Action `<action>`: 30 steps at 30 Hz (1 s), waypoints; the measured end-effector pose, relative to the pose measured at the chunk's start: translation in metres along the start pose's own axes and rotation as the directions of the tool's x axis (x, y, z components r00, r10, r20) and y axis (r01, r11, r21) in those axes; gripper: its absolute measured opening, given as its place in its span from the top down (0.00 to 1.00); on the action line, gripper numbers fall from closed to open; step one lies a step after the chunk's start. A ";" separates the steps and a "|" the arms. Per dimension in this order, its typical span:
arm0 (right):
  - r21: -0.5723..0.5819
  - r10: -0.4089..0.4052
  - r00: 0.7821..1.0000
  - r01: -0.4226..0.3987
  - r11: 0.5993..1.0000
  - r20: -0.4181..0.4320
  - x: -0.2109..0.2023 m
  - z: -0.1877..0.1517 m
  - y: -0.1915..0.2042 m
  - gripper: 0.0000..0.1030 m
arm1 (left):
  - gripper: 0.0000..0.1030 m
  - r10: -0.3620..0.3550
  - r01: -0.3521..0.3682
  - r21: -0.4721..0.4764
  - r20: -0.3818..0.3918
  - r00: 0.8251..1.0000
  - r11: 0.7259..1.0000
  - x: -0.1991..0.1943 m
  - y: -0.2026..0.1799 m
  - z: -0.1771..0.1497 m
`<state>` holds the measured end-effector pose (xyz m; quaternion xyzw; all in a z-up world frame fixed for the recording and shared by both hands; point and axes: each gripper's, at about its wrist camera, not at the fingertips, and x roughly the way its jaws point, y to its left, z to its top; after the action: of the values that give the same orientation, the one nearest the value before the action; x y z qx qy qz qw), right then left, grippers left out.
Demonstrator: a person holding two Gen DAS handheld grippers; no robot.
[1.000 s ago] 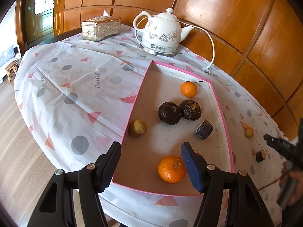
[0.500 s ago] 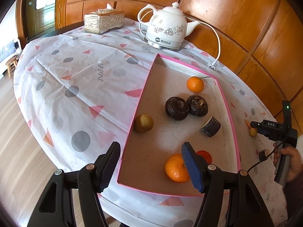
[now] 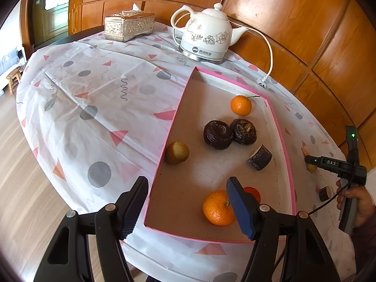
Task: Organize fruits
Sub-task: 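Close the right gripper around the middle of the carrot, then carry the carrot into the pink tray and open the right gripper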
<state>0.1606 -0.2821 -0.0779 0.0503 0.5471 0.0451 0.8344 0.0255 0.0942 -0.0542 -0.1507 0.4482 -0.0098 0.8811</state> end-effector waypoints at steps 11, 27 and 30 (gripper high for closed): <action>0.004 -0.007 0.999 0.006 1.000 0.034 -0.007 -0.007 0.004 0.74 | 0.31 0.004 -0.004 -0.031 0.020 1.000 1.000 -0.010 0.010 -0.001; -0.009 0.071 0.990 -0.071 0.997 0.125 -0.041 -0.027 0.036 0.74 | 0.28 0.014 -0.011 -0.051 0.068 0.998 0.999 -0.029 0.013 -0.004; -0.022 0.095 0.986 -0.093 0.995 0.134 -0.044 -0.030 0.047 0.74 | 0.28 0.016 -0.012 -0.057 0.073 0.997 0.998 -0.032 0.015 -0.004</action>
<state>0.1143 -0.2405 -0.0438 0.0724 0.4861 0.0852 0.8667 0.0012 0.1119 -0.0357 -0.1728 0.4167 0.0147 0.8923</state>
